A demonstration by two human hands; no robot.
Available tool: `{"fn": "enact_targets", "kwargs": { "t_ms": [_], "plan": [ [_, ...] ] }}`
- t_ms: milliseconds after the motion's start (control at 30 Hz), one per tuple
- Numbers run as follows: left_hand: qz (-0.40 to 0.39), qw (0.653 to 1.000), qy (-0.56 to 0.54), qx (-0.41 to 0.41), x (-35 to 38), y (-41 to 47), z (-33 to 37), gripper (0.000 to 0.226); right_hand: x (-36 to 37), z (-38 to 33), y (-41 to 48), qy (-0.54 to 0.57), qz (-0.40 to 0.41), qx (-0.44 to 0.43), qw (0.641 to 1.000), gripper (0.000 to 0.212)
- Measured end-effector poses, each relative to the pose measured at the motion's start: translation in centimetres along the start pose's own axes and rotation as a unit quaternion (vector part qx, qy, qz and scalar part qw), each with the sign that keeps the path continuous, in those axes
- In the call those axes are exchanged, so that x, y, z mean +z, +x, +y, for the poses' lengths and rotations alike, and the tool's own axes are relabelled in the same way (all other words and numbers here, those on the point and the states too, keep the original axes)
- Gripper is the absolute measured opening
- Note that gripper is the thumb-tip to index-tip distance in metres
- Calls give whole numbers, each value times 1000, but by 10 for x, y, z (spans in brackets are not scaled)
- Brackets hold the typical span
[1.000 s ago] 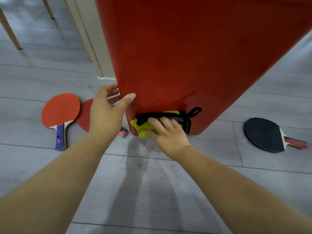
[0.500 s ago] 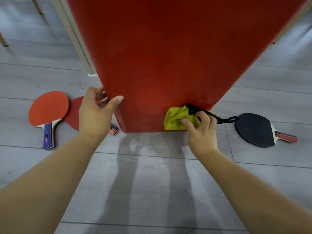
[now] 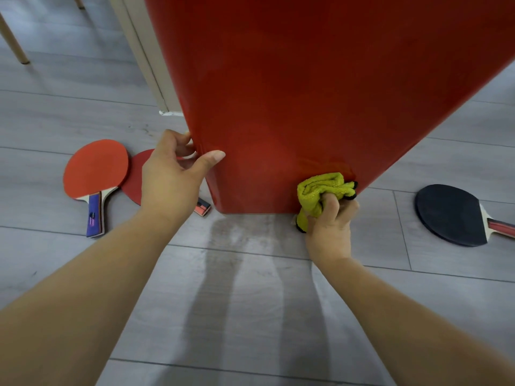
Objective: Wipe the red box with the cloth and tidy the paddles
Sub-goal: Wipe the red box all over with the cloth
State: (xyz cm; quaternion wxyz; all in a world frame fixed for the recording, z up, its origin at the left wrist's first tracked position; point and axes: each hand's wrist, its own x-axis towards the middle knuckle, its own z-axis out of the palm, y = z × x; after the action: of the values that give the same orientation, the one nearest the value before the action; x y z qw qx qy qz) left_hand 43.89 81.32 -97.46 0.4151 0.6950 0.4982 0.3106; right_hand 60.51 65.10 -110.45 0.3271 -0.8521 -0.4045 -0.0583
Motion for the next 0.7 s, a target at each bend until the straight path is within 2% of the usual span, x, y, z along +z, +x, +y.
{"fn": "enact_targets", "kwargs": {
  "t_ms": [167, 233, 300, 367, 400, 500, 600, 700],
  "plan": [
    [-17, 1000, -2, 7, -4, 3, 0, 34, 18, -42, -5, 38, -34, -12, 999, 70],
    [-21, 1000, -3, 15, -4, 4, -1, 34, 25, -54, -6, 21, -54, -88, 994, 54],
    [-27, 999, -2, 23, -5, 6, -1, 34, 27, -70, 0, 1, -75, -110, 991, 29],
    [-37, 999, 3, 28, -6, 8, 0, 35, 33, -83, -2, -13, -106, -129, 986, 39],
    [-41, 999, 7, 30, -7, 8, 1, 35, 33, -86, -2, -9, -105, -139, 985, 36],
    [-44, 998, 6, 33, -8, 10, 0, 35, 46, -84, -8, -89, -44, -241, 965, 45],
    [-44, 999, 3, 33, -7, 8, -1, 35, 49, -84, -5, -150, -36, -261, 953, 63],
    [-37, 999, -1, 32, -5, 5, -2, 35, 49, -79, -6, -234, -69, -299, 923, 38]
  ]
}}
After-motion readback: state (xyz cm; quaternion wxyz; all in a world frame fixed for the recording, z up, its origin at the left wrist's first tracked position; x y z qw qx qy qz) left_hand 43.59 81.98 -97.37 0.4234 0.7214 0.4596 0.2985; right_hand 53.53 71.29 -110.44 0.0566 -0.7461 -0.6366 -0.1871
